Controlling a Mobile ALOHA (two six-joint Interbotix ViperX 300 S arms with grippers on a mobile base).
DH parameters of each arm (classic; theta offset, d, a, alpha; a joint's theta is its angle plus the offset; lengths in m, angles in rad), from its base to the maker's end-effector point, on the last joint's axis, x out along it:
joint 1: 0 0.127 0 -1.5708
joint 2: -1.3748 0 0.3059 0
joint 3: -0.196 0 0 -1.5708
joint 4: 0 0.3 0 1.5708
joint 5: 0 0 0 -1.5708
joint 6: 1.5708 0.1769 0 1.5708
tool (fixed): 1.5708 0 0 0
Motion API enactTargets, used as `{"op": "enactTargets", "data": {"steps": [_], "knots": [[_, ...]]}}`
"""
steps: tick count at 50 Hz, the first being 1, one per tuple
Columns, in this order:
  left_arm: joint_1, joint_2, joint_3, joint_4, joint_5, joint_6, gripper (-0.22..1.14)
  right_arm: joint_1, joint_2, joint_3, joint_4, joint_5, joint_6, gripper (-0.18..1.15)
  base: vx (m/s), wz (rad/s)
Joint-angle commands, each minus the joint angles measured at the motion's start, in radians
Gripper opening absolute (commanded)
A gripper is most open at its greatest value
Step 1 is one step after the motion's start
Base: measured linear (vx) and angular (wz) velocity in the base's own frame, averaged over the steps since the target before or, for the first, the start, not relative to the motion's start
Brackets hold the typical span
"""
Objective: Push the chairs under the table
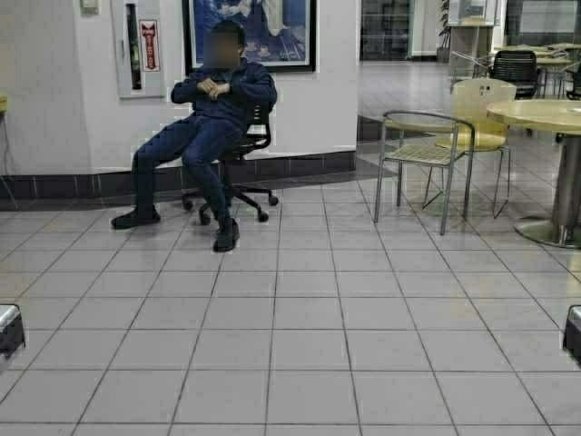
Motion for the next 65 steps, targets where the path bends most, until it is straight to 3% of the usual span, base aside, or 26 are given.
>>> {"op": "enactTargets", "data": {"steps": [1, 8, 19, 29, 44, 65], "knots": [[-0.011, -0.005, -0.011, 0.0, 0.044, -0.009, -0.03, 0.006, 0.006, -0.006, 0.0, 0.012, -0.002, 0.03, 0.0, 0.0], [-0.009, -0.003, -0.021, 0.0, 0.055, -0.009, 0.03, 0.006, -0.002, -0.014, -0.003, 0.063, -0.003, 0.04, 0.0, 0.0], [-0.009, -0.005, -0.02, 0.0, 0.057, -0.009, 0.03, 0.006, -0.006, -0.034, -0.015, 0.135, -0.012, 0.04, 0.03, -0.02], [-0.009, -0.005, -0.015, 0.0, 0.058, -0.021, 0.03, 0.006, -0.005, -0.029, -0.135, 0.193, -0.058, 0.04, 0.09, -0.02], [-0.011, -0.002, -0.017, 0.0, 0.058, -0.032, 0.03, 0.006, -0.009, -0.038, -0.13, 0.207, -0.052, 0.04, 0.13, 0.01], [-0.009, 0.012, 0.0, 0.0, 0.061, -0.025, 0.03, 0.006, -0.072, -0.057, -0.094, 0.25, 0.149, 0.04, 0.25, 0.05]]}}
